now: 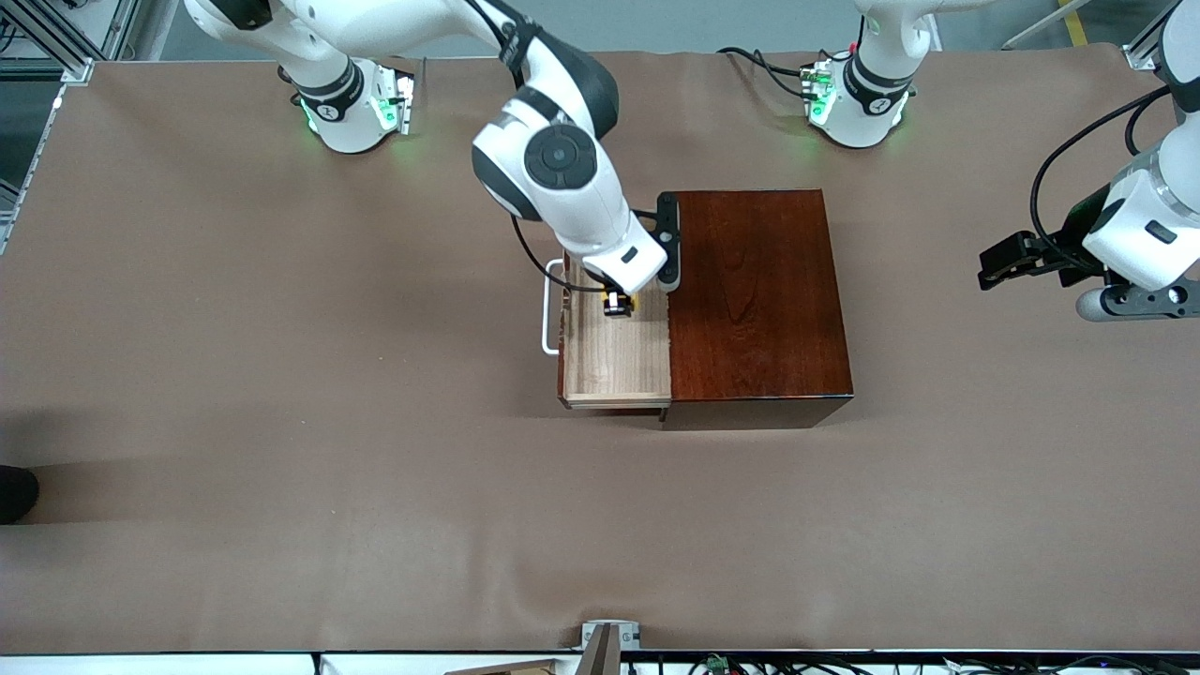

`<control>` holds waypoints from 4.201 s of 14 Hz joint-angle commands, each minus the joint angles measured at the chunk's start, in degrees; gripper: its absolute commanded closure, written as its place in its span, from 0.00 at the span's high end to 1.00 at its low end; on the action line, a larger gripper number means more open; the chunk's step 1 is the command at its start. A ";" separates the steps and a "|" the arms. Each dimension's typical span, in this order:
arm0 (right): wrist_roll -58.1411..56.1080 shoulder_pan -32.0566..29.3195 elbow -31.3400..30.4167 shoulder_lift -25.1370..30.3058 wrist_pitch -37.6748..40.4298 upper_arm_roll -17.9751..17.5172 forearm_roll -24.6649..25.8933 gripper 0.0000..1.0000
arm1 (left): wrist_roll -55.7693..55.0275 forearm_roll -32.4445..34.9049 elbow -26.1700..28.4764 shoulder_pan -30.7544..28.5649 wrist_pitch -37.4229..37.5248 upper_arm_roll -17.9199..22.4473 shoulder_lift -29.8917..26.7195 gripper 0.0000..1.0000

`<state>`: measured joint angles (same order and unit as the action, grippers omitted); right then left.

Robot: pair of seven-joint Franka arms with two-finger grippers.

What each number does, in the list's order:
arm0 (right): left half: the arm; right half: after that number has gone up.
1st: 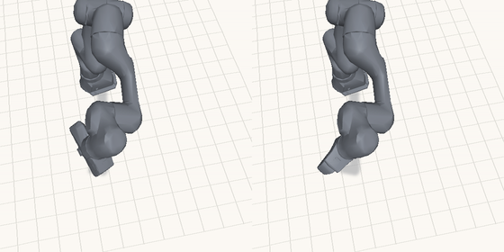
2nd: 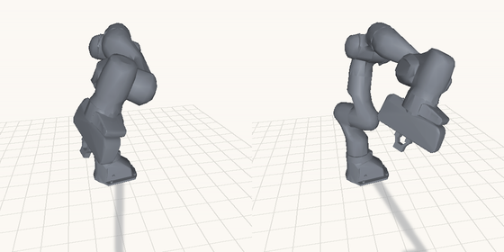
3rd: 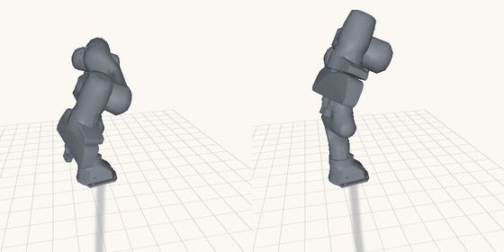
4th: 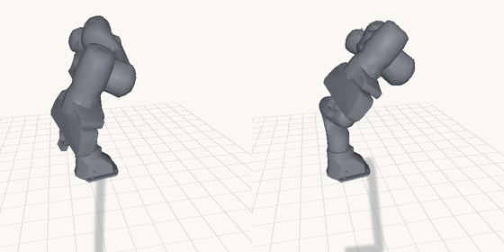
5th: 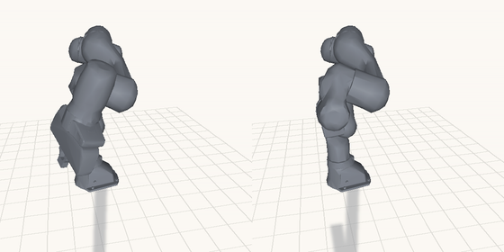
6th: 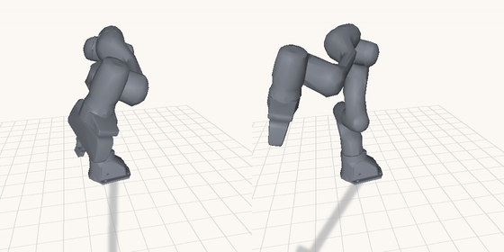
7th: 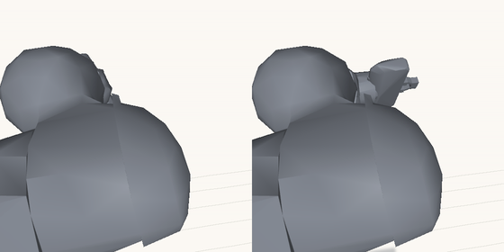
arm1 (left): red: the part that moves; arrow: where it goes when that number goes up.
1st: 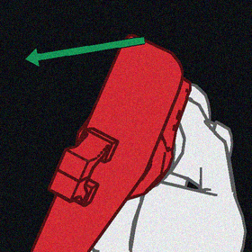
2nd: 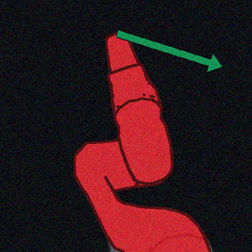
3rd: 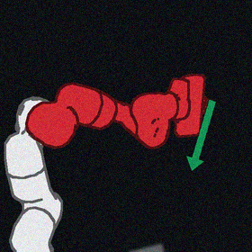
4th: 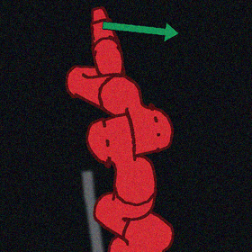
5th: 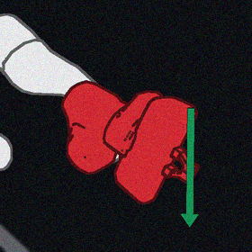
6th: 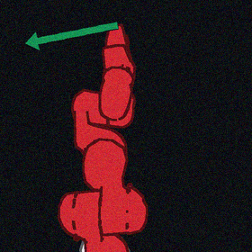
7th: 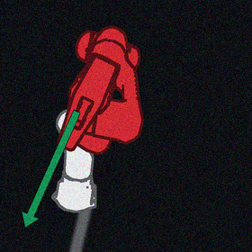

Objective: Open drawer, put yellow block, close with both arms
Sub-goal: 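Carry the yellow cube with the right gripper over the open drawer, then release the cube into the drawer and lift the right gripper away, then push the drawer shut with the left gripper while the right gripper retracts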

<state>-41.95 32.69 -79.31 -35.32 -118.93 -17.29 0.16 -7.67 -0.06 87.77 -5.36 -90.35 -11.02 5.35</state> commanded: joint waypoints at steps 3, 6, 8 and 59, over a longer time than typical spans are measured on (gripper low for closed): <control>-0.24 0.09 -2.07 -3.08 -3.75 0.15 0.99 0.04 | 0.20 -1.34 0.29 -0.35 -0.53 -0.05 -0.16 1.00; -0.15 0.27 -5.93 -3.70 -10.25 0.15 1.07 0.42 | 0.20 -1.34 0.29 -0.35 -0.62 -0.05 -0.07 1.00; -0.24 0.18 -6.30 -3.53 -10.44 0.15 1.07 1.00 | 0.20 -1.34 0.29 -0.35 -0.62 -0.05 -0.07 1.00; 45.82 -35.41 -9.11 35.59 33.95 17.47 0.02 1.00 | 47.92 2.70 -13.77 43.85 -39.99 -5.86 38.34 1.00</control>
<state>3.30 -0.42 -88.18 -0.83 -85.00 1.26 0.44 39.92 1.51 75.29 37.63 -131.05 -18.00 43.31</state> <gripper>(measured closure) 0.000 0.000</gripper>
